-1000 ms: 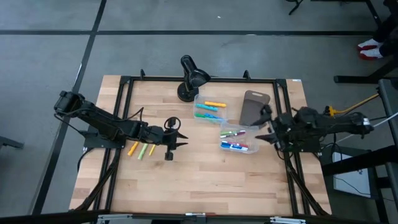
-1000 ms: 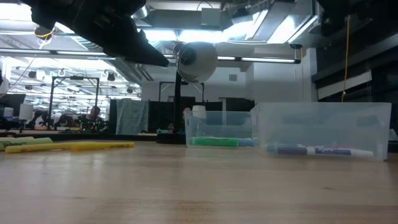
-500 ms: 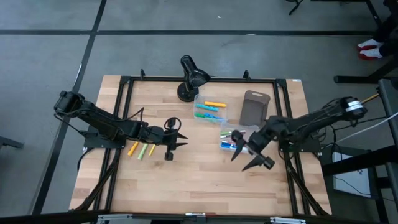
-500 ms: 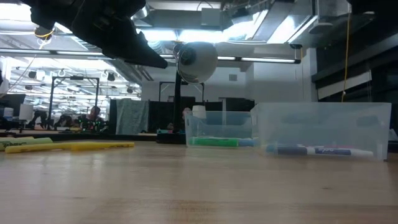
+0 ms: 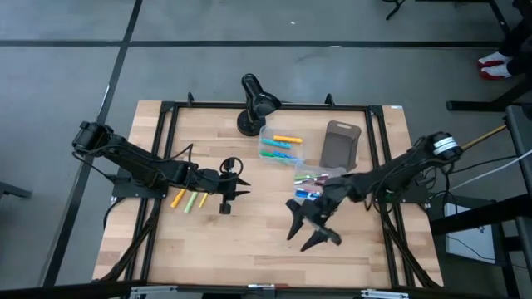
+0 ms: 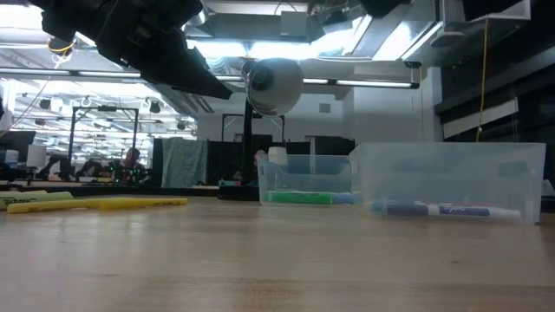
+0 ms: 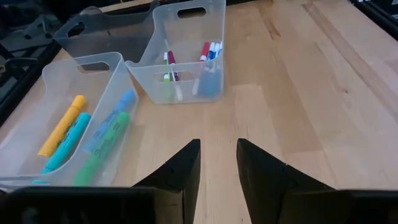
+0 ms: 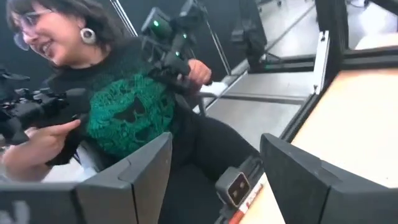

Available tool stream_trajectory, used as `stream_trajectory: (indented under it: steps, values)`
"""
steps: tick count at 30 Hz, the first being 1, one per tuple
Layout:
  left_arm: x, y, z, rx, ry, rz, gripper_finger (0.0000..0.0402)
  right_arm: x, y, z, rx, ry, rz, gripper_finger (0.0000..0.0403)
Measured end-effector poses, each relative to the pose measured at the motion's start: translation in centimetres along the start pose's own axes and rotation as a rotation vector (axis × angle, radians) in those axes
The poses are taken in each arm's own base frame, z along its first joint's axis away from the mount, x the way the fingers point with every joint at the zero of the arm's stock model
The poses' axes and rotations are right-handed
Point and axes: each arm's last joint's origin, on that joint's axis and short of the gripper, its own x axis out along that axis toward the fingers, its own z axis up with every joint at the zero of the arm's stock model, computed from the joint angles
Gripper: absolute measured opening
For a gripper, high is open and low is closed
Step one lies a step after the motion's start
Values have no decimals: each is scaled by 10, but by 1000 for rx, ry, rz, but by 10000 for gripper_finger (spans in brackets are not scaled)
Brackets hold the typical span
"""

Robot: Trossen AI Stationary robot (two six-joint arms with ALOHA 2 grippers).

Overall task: Pick & Place Markers
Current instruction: Put the brown marker pen into the bottom transparent bin

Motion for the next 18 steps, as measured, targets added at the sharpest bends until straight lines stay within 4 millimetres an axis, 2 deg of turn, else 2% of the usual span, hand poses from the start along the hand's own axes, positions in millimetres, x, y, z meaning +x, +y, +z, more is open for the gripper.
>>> stream_trajectory:
  steps: [2, 5, 9, 13, 18]
  values:
    - [0, 0, 0, 1, 0, 0, 101, 7, -7, -5, 2, 12, -35, 244]
    - [0, 0, 0, 0, 1, 0, 102, 14, -20, -12, 21, 34, -209, 244]
    - [0, 0, -1, 2, 7, 0, 99, 20, -28, -12, -15, 217, -405, 244]
    - [0, 0, -1, -13, 15, -1, 98, 31, -25, -5, -42, 444, -609, 244]
    - [0, 0, -2, -30, 18, -4, 99, 55, -19, 11, -55, 560, -632, 244]
